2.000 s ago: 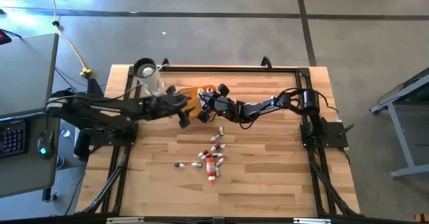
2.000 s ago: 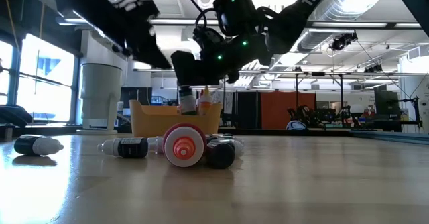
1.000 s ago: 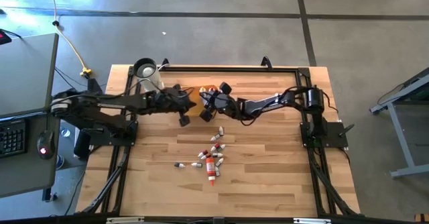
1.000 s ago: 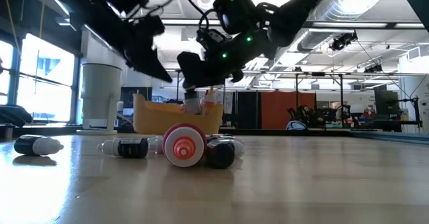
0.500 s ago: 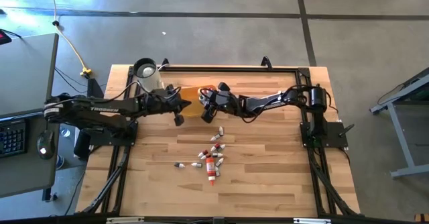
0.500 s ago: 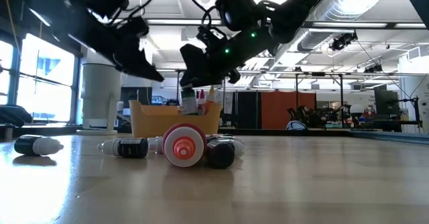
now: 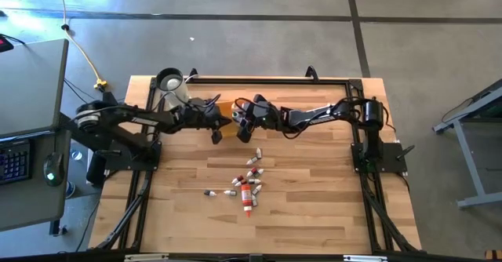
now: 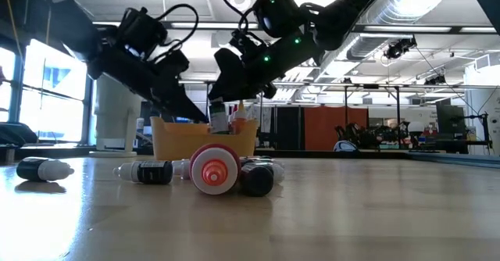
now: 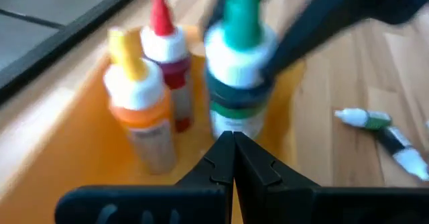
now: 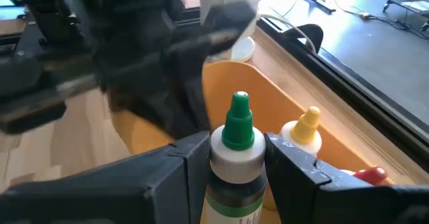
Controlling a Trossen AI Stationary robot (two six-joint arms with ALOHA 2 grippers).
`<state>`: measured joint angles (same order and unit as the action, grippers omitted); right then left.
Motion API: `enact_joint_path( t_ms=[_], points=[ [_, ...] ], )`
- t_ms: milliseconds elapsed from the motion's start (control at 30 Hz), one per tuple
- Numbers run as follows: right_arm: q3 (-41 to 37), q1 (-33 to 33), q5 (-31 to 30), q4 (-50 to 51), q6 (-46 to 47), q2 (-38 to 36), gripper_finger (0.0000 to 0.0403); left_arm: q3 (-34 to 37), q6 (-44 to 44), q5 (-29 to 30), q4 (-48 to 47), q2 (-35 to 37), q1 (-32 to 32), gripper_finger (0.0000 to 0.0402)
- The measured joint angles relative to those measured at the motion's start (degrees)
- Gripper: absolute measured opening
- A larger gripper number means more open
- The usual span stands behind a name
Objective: Pick & Place food coloring
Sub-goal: Put the large green food coloring bottle into the yellow bin
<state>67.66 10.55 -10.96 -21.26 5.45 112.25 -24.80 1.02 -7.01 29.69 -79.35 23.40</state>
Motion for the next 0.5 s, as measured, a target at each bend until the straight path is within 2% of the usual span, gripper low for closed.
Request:
enact_joint_path(
  t_ms=[167, 500],
  points=[
    [0.03, 0.38, 1.0, 2.15, -0.1, -0.17, 0.0126, -2.0, 0.0, -0.02, 1.69, -3.18, -0.03, 0.0],
    [0.09, 0.43, 0.25, 4.45, -0.65, -0.17, 0.0126, -4.14, 0.29, 1.46, -1.26, -3.41, -0.05, 0.0]
  ],
)
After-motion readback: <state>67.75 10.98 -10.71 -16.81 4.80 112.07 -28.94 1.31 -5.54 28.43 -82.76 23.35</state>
